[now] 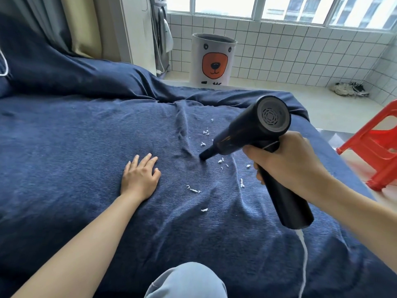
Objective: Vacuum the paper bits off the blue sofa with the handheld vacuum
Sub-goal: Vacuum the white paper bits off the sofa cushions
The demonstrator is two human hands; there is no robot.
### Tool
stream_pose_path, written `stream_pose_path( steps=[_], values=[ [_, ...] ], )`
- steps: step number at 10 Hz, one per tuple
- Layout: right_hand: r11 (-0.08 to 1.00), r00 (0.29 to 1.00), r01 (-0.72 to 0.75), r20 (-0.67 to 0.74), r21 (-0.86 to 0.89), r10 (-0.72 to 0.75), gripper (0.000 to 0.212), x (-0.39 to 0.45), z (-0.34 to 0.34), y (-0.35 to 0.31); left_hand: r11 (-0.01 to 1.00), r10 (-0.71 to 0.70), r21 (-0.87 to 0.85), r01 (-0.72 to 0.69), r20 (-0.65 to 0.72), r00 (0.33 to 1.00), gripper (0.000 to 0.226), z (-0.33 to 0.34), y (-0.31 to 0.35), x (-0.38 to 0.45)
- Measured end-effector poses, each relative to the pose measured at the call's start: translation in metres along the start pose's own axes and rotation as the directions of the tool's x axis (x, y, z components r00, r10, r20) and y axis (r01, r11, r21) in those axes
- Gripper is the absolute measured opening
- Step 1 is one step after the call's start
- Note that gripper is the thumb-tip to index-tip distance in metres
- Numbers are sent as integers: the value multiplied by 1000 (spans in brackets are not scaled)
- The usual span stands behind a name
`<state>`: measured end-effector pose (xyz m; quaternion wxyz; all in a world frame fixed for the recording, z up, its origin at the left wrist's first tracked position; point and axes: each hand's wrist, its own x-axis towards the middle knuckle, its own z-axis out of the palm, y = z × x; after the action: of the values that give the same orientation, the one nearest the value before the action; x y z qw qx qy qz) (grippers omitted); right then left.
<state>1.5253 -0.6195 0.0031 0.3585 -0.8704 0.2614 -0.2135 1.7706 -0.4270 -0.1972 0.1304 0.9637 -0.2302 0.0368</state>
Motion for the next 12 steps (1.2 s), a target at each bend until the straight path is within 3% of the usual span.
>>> stream_pose_path(
  steps=[3,12],
  values=[
    [1000,998,18,-63,-5,-18,28,13,6,0,1000,-2,-5,2,-2,1000,50,1,0,0],
    [997,999,41,-27,64,-40,28,70,54,-5,1000,4,-24,-4,-30,1000,50,2,-1,0]
  ],
)
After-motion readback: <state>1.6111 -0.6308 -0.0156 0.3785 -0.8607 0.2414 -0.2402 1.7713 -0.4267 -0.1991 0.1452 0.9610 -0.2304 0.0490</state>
